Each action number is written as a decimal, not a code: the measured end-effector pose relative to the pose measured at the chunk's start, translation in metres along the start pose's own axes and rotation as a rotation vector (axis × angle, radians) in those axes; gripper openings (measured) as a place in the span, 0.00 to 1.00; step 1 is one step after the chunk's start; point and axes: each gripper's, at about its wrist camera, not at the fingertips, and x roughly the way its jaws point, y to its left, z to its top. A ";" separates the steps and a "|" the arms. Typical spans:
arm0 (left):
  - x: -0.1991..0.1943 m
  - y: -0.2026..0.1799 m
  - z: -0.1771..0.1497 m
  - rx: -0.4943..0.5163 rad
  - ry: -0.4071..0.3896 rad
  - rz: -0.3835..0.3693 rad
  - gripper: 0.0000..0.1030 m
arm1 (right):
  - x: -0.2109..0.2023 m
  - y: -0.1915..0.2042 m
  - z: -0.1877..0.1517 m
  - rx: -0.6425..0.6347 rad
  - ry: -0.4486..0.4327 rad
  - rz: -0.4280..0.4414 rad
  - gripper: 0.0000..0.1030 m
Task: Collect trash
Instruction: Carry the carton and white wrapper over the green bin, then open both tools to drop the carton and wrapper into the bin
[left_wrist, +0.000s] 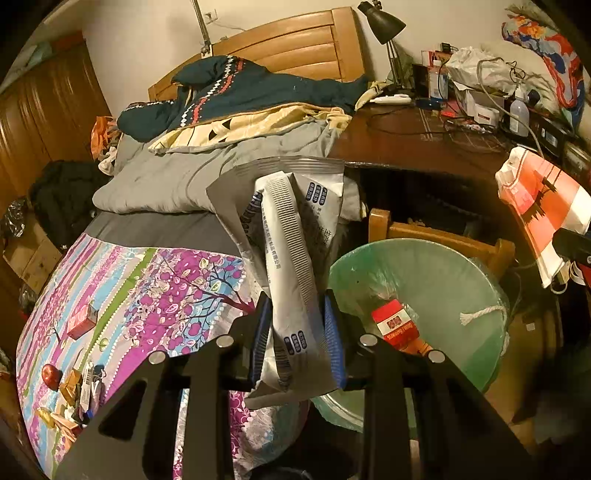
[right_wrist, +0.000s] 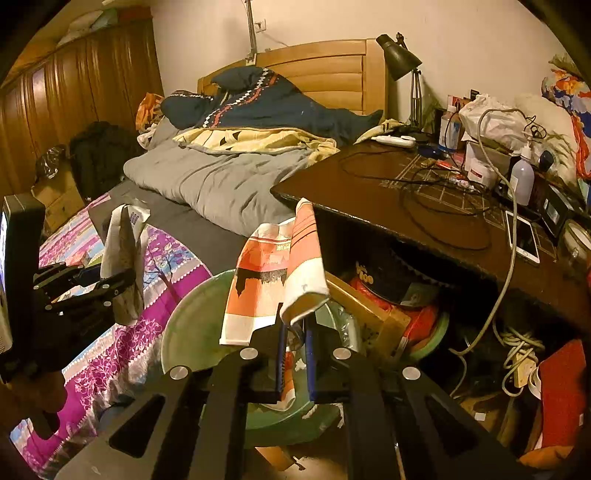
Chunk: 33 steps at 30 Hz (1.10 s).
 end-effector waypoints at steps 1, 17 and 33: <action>0.001 0.000 0.000 0.002 0.002 0.001 0.26 | 0.002 0.001 -0.001 -0.001 0.005 0.001 0.10; 0.021 -0.010 0.002 0.046 0.063 -0.081 0.46 | 0.029 0.009 0.002 -0.037 0.061 0.040 0.20; 0.018 0.008 -0.011 -0.012 0.057 -0.057 0.61 | 0.033 0.014 -0.003 -0.021 0.050 0.047 0.34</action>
